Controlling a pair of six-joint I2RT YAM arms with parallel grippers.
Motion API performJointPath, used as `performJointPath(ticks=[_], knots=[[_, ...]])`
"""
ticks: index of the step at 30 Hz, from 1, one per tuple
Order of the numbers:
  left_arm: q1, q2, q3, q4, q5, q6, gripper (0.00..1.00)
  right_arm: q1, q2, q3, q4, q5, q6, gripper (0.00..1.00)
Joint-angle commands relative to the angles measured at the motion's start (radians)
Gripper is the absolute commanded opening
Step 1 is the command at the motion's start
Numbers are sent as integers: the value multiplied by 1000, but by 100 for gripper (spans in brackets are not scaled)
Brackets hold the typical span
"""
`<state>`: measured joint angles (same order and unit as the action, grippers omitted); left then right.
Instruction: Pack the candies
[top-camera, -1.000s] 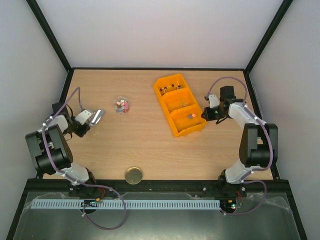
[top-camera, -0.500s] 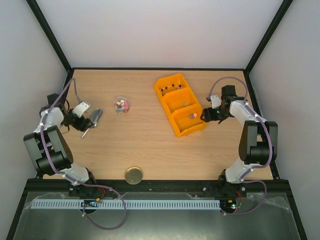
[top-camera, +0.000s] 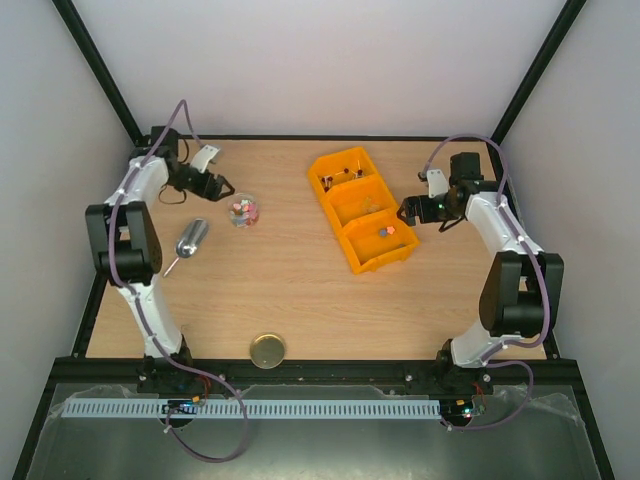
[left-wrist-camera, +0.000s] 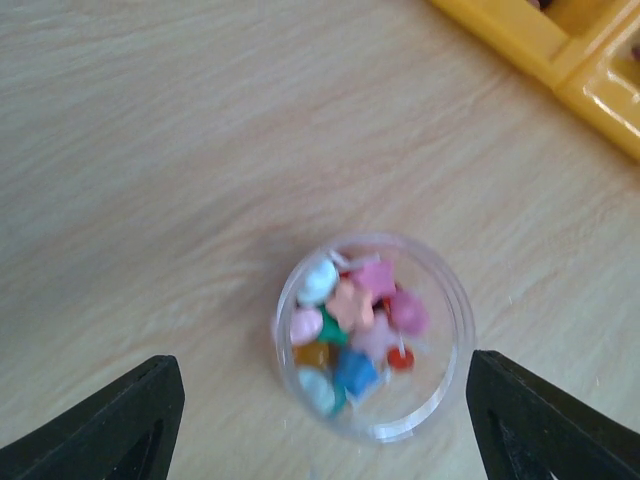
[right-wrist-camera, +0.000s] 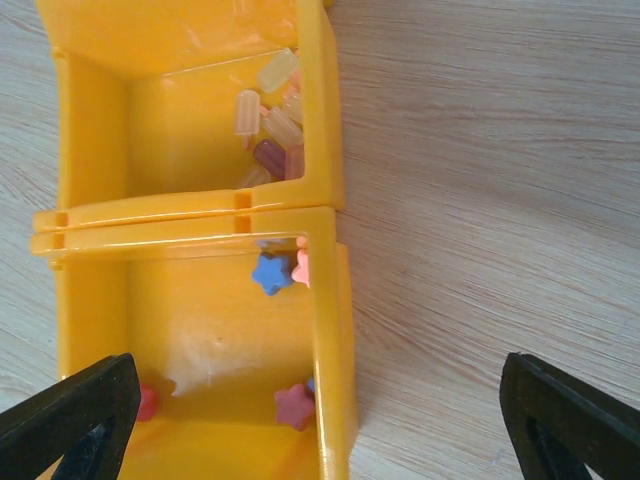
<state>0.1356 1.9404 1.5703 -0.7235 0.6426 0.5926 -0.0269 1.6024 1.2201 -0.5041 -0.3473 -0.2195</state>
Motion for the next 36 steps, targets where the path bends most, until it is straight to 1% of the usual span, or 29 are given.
performJointPath(ticks=[1, 5, 10, 13, 21, 24, 27, 31, 34, 36], knots=[[-39, 141, 144, -7, 68, -170, 79, -5, -41, 25, -77, -52, 33, 99], [-56, 240, 203, -22, 86, -180, 74, -5, -60, 25, -85, -74, 41, 99], [-88, 276, 188, -92, 117, -117, 66, -5, -76, 18, -85, -78, 53, 99], [-109, 244, 119, -97, 146, -86, 61, -5, -76, 11, -83, -87, 59, 99], [-183, 81, -177, -19, 197, -84, 50, -5, -49, 18, -77, -121, 78, 99], [-230, -6, -299, 22, 213, -88, 49, -5, -40, 22, -74, -131, 85, 99], [-284, -67, -378, 27, 206, -72, 49, -4, -34, 22, -75, -145, 91, 99], [-300, -137, -431, 9, 190, -56, 56, -4, -29, 25, -85, -156, 84, 98], [-298, -209, -446, -48, 148, 24, 63, -4, -36, 28, -92, -165, 69, 99], [-292, -300, -464, -70, 120, 86, 63, -4, -48, 25, -90, -172, 58, 99]])
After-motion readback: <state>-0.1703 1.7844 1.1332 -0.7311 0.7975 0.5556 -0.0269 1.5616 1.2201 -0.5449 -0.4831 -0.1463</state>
